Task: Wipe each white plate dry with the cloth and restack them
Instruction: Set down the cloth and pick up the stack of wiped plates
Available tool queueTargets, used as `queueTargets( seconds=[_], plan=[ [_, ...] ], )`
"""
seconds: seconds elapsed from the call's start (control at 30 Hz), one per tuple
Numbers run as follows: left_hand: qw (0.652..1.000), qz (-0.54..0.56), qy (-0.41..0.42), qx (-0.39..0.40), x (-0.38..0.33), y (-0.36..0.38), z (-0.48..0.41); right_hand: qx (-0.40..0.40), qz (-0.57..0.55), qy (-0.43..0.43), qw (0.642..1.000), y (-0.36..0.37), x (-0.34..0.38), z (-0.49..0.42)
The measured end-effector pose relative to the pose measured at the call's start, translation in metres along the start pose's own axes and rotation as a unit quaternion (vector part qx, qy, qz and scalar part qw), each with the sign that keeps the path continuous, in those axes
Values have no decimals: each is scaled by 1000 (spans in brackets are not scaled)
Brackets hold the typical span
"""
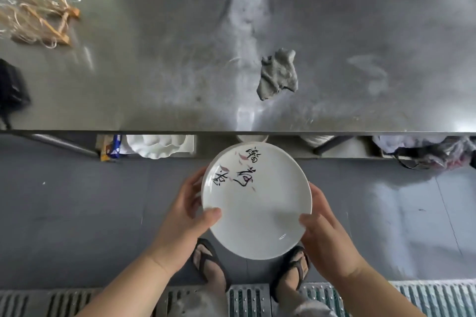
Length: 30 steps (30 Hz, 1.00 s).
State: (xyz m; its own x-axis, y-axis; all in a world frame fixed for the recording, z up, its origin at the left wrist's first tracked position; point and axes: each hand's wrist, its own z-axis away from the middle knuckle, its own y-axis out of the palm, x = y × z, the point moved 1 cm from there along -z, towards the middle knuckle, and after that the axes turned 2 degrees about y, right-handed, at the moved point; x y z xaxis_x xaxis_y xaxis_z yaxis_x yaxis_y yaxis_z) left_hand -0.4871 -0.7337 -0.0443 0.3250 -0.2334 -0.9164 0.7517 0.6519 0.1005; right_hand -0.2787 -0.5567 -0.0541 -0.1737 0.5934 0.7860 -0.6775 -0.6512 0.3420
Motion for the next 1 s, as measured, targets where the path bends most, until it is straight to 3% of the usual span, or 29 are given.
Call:
queueTargets(
  seconds=[0.3,0.6,1.0],
  plan=[
    [999,26,-3,-23,121,1,-36,14,32,18,999,-59,-90,-59],
    [998,48,29,-37,249,0,-161,-1,45,-28,999,-125,-182,-190],
    [998,29,46,-40,344,-3,-331,-8,49,-73,996,-193,-247,-370]
  ],
)
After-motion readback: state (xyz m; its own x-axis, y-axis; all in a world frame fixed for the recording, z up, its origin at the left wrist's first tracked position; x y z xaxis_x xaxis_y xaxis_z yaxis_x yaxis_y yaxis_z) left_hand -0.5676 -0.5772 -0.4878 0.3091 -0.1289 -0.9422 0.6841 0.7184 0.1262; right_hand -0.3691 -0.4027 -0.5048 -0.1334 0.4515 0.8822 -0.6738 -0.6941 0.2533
